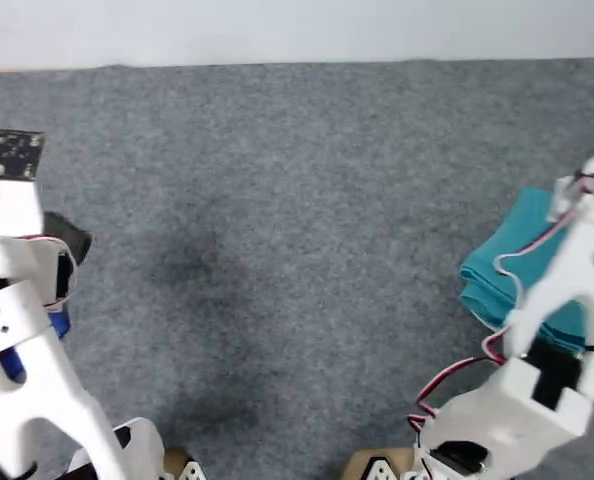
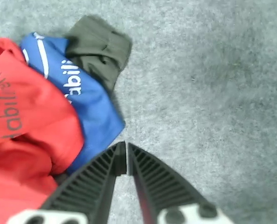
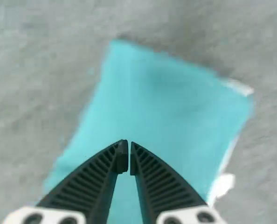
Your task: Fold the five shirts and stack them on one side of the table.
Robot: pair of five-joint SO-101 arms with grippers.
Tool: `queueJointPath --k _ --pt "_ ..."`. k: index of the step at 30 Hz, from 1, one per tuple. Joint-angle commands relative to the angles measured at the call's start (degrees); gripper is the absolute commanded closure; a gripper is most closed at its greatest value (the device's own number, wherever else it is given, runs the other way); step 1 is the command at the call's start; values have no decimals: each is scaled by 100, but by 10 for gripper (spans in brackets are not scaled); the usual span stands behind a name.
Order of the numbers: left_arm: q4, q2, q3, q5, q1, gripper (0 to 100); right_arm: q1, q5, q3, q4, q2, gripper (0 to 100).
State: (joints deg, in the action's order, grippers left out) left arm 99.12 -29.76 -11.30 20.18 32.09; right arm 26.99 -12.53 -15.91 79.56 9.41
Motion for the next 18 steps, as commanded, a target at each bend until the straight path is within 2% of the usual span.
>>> queueJointPath --k 1,7,13,18 --pt "-211 -141 31 0 360 897 -453 563 -255 822 -400 990" --pt "-905 -9 -40 1152 1204 815 -980 1160 -114 1868 -382 990" --pt "-2022 1240 22 1952 2286 796 -1270 1336 448 1982 -418 990" --pt "-2576 2163 620 2268 2743 796 -1481 1336 1081 1903 -382 990"
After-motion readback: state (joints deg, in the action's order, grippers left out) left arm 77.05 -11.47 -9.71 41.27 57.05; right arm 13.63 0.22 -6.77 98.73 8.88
